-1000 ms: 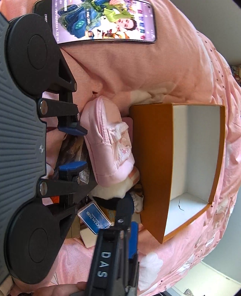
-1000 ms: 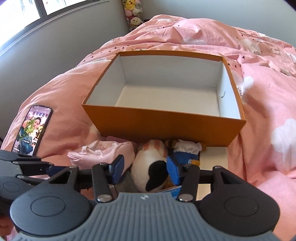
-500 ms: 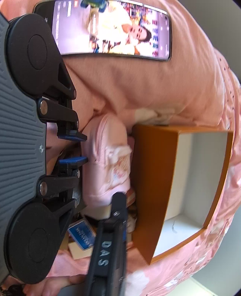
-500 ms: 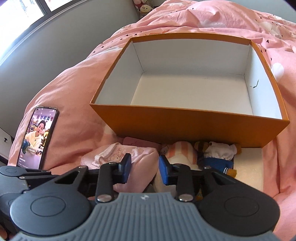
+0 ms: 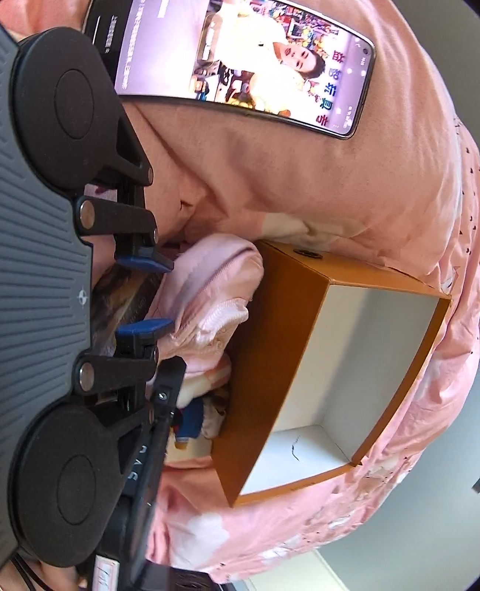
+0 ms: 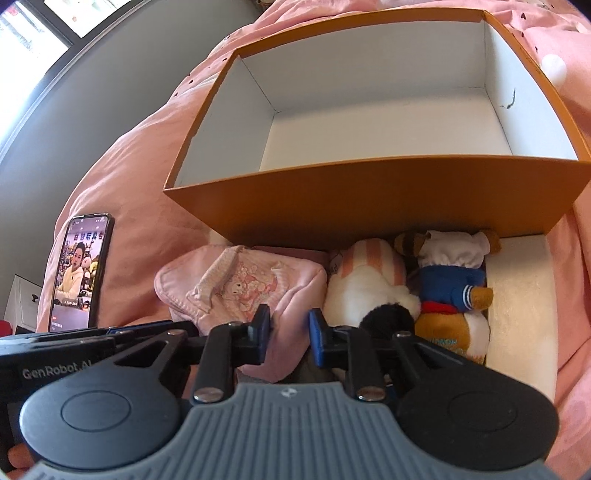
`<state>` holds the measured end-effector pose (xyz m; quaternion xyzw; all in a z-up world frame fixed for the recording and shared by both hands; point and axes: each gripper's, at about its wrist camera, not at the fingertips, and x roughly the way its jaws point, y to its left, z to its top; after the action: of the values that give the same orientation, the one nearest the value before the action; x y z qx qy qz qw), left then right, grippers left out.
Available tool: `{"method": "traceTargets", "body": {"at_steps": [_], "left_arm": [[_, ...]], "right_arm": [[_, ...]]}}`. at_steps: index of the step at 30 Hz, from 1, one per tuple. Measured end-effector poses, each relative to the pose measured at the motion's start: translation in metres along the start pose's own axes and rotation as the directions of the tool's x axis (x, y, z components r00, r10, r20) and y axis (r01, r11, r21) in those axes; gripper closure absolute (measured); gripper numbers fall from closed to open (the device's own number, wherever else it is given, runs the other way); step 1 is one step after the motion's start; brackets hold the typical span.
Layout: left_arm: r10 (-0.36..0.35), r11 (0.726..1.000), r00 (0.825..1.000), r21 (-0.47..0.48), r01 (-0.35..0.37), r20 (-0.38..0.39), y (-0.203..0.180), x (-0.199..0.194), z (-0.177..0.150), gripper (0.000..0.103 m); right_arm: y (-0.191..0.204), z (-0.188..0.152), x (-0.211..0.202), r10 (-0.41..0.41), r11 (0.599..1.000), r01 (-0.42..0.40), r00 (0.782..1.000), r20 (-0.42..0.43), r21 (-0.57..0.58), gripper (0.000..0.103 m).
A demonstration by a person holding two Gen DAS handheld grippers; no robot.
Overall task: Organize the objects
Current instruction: 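Grasp the pink pouch with the left tool while the right tool grasps the pink card holder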
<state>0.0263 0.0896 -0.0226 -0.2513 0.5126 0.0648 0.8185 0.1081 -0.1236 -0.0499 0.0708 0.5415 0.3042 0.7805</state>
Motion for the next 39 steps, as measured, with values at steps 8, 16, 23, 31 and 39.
{"method": "traceTargets", "body": {"at_steps": [8,16,23,31,39], "left_arm": [[-0.075,0.997,0.997,0.034,0.076,-0.019,-0.018,0.002,-0.002,0.037],[-0.082,0.996,0.996,-0.038,0.081,-0.029,-0.015,0.008,0.000,0.034],[0.054,0.997,0.998,-0.049,-0.053,0.025,-0.022,0.017,0.012,0.044],[0.033,0.998,0.999,0.044,-0.034,0.020,-0.011,0.003,0.024,0.059],[0.140,0.931,0.990,0.343,-0.121,-0.033,-0.018,-0.013,0.042,0.059]], "right_arm": [[-0.018,-0.006,-0.006,0.011,0.996,-0.012,1.000,0.007,0.093,0.081],[-0.019,-0.008,-0.006,0.029,0.993,-0.030,1.000,0.010,0.111,0.082],[-0.018,-0.012,-0.007,0.097,0.987,-0.096,0.995,0.002,0.130,0.086],[-0.015,-0.004,-0.020,0.121,0.987,-0.123,0.992,0.026,0.105,0.078],[-0.007,0.031,-0.010,0.081,0.997,-0.081,0.997,0.006,-0.009,0.077]]}}
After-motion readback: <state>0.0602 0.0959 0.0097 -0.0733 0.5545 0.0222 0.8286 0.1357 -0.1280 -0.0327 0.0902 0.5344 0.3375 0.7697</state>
